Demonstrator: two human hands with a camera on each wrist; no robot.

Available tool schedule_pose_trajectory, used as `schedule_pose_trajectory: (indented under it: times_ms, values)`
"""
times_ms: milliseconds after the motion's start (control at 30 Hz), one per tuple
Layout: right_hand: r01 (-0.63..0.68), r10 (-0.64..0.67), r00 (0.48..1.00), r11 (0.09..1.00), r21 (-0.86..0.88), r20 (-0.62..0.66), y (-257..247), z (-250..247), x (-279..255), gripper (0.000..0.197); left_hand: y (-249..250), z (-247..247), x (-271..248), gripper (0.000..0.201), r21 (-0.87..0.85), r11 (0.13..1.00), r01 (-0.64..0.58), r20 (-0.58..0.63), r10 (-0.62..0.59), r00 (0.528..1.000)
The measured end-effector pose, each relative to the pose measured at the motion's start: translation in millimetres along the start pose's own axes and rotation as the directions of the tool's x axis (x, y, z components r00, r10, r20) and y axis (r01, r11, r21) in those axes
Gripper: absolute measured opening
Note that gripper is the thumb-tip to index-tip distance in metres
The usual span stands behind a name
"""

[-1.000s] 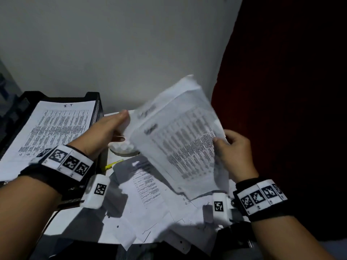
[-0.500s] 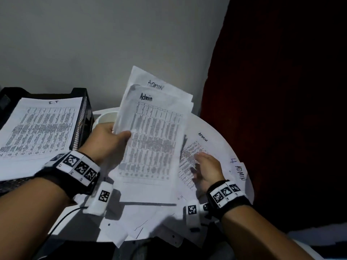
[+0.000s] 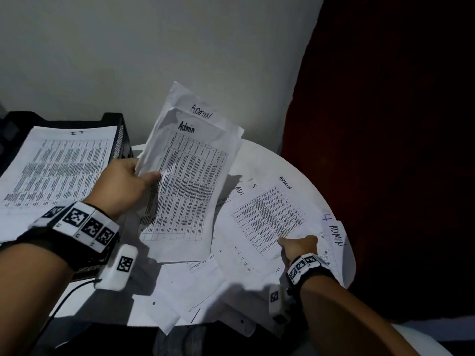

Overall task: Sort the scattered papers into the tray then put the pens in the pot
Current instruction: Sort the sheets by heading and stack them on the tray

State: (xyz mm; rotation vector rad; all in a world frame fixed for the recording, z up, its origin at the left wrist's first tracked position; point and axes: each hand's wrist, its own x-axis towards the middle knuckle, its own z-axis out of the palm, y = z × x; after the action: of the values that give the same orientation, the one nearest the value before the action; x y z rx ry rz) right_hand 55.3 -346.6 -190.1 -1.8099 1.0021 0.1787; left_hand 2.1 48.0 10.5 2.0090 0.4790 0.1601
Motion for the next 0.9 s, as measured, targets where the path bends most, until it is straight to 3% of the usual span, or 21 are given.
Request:
schedule_pose_trajectory:
  times_ms: [100, 200, 300, 367, 533, 633, 733, 800, 900]
  values:
    - [0.054, -0.05, 0.998, 0.991, -0.121, 0.041, -22.6, -9.7, -43.9, 0.098, -0.6, 0.0, 0.5, 0.012, 0.004, 1.0, 0.006, -0.002, -0.006, 1.0]
    - [0.103, -0.08, 0.993, 0.945, -0.312, 0.085, -29.0, -13.7, -50.0, 0.067, -0.1, 1.0, -1.2, 0.021, 0.018, 1.0, 0.011, -0.006, -0.011, 1.0]
    - [0.12, -0.101, 0.992, 0.923, -0.366, 0.072, -26.5, -11.5, -46.2, 0.057, -1.3, 0.4, -2.8, 0.023, 0.042, 0.999, 0.005, -0.012, -0.004, 1.0]
    - [0.105, -0.1, 0.994, 0.923, -0.369, 0.035, -25.3, -10.8, -46.6, 0.062, -1.0, 0.0, -2.5, 0.026, 0.031, 0.999, 0.013, -0.011, -0.012, 1.0]
    - [0.071, -0.111, 0.991, 0.912, -0.403, -0.076, -17.6, -8.2, -46.3, 0.117, -2.1, -2.7, -1.8, 0.029, 0.014, 0.999, 0.029, -0.003, -0.029, 1.0]
    - [0.106, -0.149, 0.986, 0.898, -0.427, -0.068, -19.5, -1.0, -41.3, 0.129, -2.5, -1.7, 0.2, 0.026, 0.032, 0.999, 0.023, -0.005, -0.023, 1.0]
    - [0.082, -0.095, 0.995, 0.951, -0.299, -0.027, -20.7, 1.7, -30.3, 0.136, -2.5, 0.6, 1.8, 0.027, 0.03, 1.0, 0.01, -0.002, -0.01, 1.0]
    - [0.088, -0.105, 0.992, 0.969, -0.232, -0.064, -21.0, -3.2, -30.0, 0.118, -1.8, 2.8, 2.7, 0.028, 0.039, 0.999, 0.001, 0.002, -0.001, 1.0]
    - [0.169, -0.202, 0.967, 0.964, -0.204, -0.156, -24.4, -12.4, -34.9, 0.062, -0.9, 5.6, 3.9, 0.024, 0.041, 0.999, -0.009, 0.001, 0.009, 1.0]
